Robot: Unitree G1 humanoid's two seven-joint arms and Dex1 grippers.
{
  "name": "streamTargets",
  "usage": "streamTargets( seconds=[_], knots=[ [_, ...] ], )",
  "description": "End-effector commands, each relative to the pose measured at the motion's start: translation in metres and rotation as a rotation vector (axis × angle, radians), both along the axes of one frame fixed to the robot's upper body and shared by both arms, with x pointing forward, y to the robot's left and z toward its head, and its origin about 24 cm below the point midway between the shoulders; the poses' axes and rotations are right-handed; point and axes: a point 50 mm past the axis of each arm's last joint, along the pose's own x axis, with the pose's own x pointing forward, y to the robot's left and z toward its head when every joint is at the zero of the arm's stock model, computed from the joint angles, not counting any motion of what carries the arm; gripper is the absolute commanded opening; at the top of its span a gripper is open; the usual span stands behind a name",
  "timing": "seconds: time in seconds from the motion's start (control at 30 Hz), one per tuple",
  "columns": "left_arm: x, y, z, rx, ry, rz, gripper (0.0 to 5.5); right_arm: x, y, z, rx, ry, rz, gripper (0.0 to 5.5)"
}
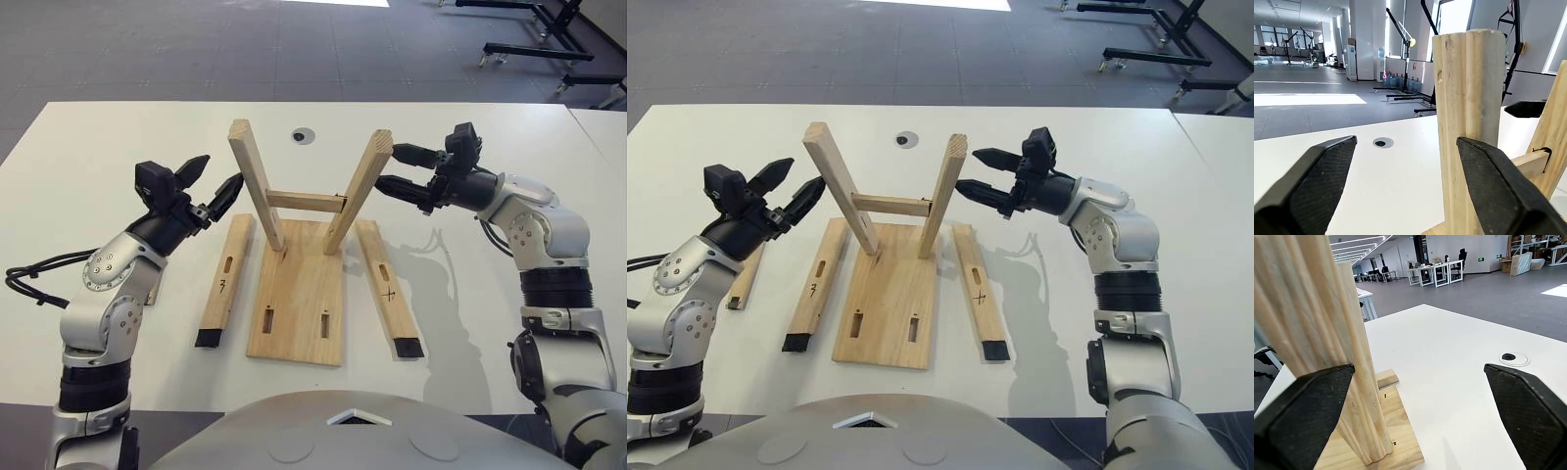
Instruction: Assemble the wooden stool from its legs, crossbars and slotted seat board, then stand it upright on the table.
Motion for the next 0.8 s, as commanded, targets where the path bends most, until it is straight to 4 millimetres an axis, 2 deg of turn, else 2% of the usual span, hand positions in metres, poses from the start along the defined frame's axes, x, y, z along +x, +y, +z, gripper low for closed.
streamTargets(
  seconds=[0.03, 0.1, 0.23, 0.37, 0.5, 0.6, 0.73, 0.8],
  knots=[
    [-0.007, -0.019, -0.005, -0.007, 0.031, -0.149, 3.77, 0.003, 0.009, -0.001, -0.015, -0.021, 0.039, 4.9],
    [-0.009, -0.011, -0.001, 0.016, 0.01, -0.129, 3.77, 0.005, 0.002, 0.0, -0.015, -0.039, 0.017, 4.9],
    [-0.009, 0.019, 0.017, 0.076, -0.042, -0.056, 3.77, 0.005, -0.009, 0.004, -0.006, -0.063, -0.015, 4.9],
    [-0.011, 0.047, 0.026, 0.131, -0.061, 0.04, 3.77, -0.003, -0.021, 0.005, -0.016, -0.056, -0.022, 4.9],
    [-0.017, 0.064, 0.027, 0.171, -0.046, 0.115, 3.77, -0.007, -0.032, 0.004, -0.052, -0.045, -0.042, 4.9],
    [-0.043, 0.078, 0.005, 0.26, 0.08, 0.251, 3.77, -0.009, -0.045, 0.012, -0.039, -0.074, -0.111, 4.9],
    [-0.085, 0.075, -0.042, 0.249, 0.421, 0.379, 3.77, -0.027, -0.048, 0.016, -0.062, -0.079, -0.124, 4.9],
    [-0.095, 0.075, -0.056, 0.252, 0.526, 0.424, 3.77, -0.035, -0.047, 0.016, -0.063, -0.064, -0.123, 4.9]
  ],
)
